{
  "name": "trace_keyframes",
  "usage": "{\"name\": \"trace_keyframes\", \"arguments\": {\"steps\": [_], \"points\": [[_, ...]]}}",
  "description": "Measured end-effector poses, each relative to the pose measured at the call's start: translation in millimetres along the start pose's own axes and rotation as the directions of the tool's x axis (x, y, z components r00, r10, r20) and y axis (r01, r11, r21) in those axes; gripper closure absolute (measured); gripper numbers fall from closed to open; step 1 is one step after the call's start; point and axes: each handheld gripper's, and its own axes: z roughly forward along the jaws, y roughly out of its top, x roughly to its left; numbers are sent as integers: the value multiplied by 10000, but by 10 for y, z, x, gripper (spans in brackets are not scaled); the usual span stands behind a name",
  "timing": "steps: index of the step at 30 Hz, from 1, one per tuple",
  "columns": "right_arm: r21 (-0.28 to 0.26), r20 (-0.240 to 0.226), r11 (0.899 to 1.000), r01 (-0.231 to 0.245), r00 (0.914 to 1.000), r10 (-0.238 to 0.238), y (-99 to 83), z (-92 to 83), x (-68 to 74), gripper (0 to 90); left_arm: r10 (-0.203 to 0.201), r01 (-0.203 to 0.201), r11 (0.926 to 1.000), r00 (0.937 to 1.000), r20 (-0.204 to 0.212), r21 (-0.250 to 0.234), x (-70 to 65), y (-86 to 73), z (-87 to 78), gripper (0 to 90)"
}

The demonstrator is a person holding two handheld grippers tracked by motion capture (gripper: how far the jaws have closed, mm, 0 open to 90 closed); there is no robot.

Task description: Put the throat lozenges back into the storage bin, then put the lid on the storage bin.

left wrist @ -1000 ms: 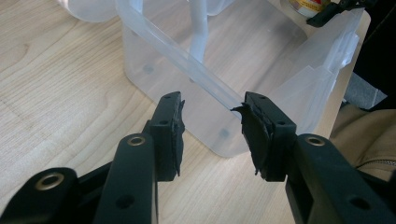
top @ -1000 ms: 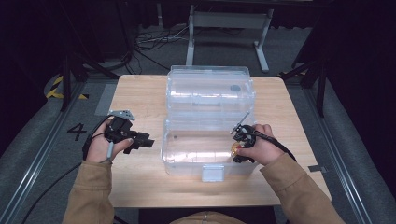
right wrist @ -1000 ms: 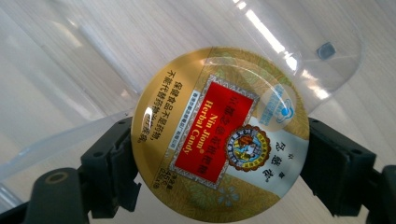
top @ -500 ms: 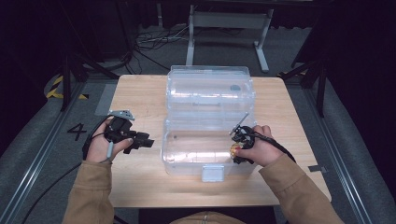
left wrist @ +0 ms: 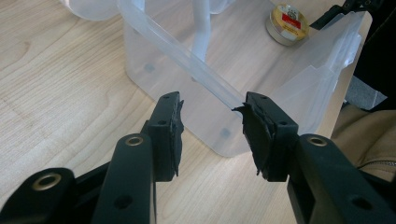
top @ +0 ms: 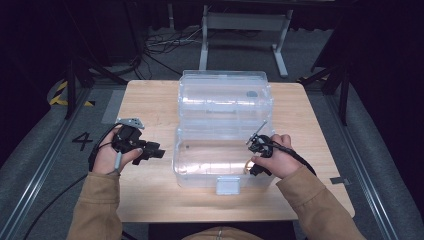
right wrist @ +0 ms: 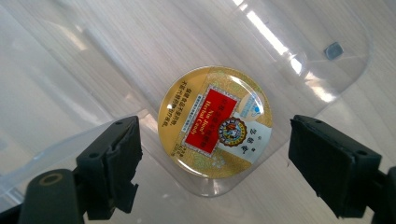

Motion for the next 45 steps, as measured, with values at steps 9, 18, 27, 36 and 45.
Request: {"name": "trace_keyframes", "arguments": {"steps": [9, 18, 27, 36, 45], "points": [[-423, -258, 9990, -105, 9996, 94, -23, -23, -9, 182, 10, -10, 10000, 10000, -29, 2, -4, 0, 4, 576], [-1390, -600, 9902, -145, 9982, 62, -91, -197, -34, 206, -20, 20, 10000, 10000, 1, 25, 5, 3, 23, 576], [-2377, -600, 9711, -223, 9982, 83, -179, -399, -82, 266, 63, -63, 10000, 10000, 16, 55, -3, 15, 33, 576], [-3565, -651, 9342, -158, 9978, -80, -212, -681, -128, 360, 101, -102, 9999, 9999, 89, 118, -6, 30, 47, 576], [-4427, -541, 8965, 204, 9973, -494, -140, -915, -161, 371, 148, -149, 9998, 9999, 84, 122, -33, 15, 34, 576]]}}
